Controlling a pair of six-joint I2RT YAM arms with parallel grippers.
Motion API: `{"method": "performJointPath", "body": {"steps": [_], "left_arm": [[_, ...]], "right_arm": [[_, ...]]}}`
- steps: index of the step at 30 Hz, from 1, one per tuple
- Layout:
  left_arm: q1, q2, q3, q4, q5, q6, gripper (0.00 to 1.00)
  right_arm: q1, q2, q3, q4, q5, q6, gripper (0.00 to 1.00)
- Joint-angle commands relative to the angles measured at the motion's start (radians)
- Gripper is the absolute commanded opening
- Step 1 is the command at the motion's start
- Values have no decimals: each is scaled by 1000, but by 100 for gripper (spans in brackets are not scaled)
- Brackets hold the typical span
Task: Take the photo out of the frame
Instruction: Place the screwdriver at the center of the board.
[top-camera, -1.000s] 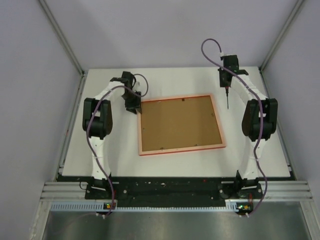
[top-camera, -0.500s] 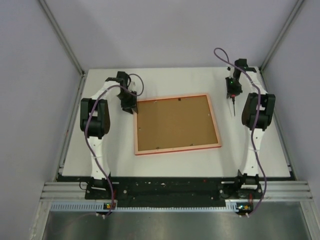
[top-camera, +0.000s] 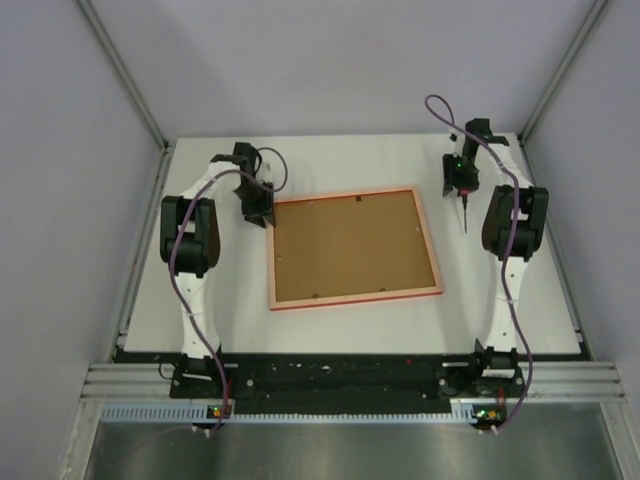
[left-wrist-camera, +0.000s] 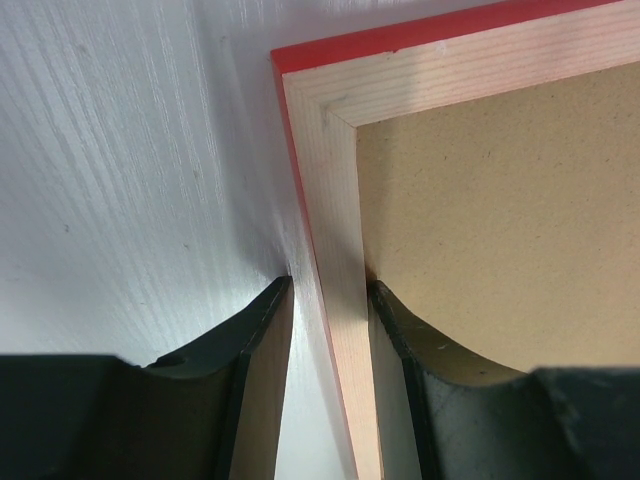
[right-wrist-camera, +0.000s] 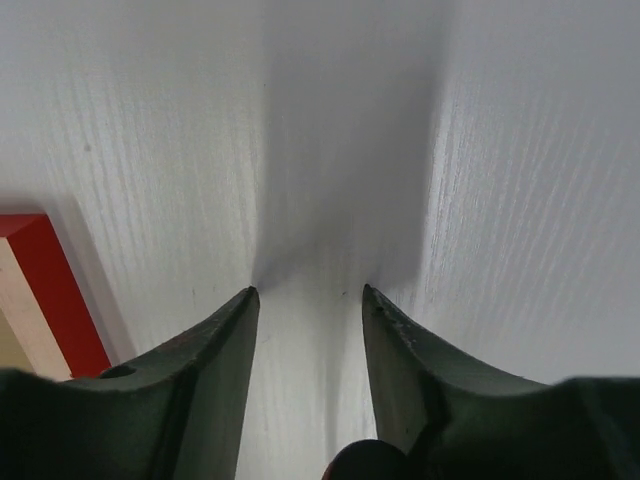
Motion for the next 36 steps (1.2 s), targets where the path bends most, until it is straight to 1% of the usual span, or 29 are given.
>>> {"method": "performJointPath", "body": {"steps": [1, 3, 4, 6, 13, 14, 16, 17, 18, 23, 25, 27, 28, 32, 36], "left_arm": [[7, -52, 5, -18, -43, 20, 41], [7, -57, 5, -20, -45, 20, 41], [7, -57, 5, -20, -46, 20, 41], [7, -61, 5, -20, -43, 20, 41], [7, -72, 10, -20, -45, 24, 41], [7, -75, 13, -20, -46, 26, 41], [7, -81, 14, -18, -48, 27, 42], [7, -84, 17, -20, -48, 29, 44], [7, -87, 20, -21, -50, 30, 50], [7, -106, 55, -29, -42, 50, 71], [7, -110, 92, -46, -28, 63, 77], [7, -120, 123, -58, -8, 78, 79], [7, -126, 134, -64, -2, 87, 79], [6, -166, 138, -95, 19, 132, 79], [6, -239, 57, -109, 30, 203, 79]], "right_arm": [[9, -5, -72, 29, -9, 15, 51], [9, -15, -77, 32, -9, 17, 56], [9, -19, -82, 34, -10, 15, 56], [9, -27, -92, 37, -18, 14, 60], [9, -67, -111, 52, -19, 15, 66], [9, -74, -111, 57, -19, 15, 71], [9, -94, -108, 61, -36, 14, 72], [9, -104, -105, 61, -45, 12, 72], [8, -110, -105, 61, -58, 11, 73], [15, -154, -114, 64, -88, 1, 75], [15, -182, -114, 72, -99, 1, 76], [17, -219, -114, 77, -105, -2, 78], [17, -237, -112, 78, -107, -3, 83], [21, -324, -137, 77, -136, -32, 84], [32, -442, -221, 75, -217, -106, 84]]}}
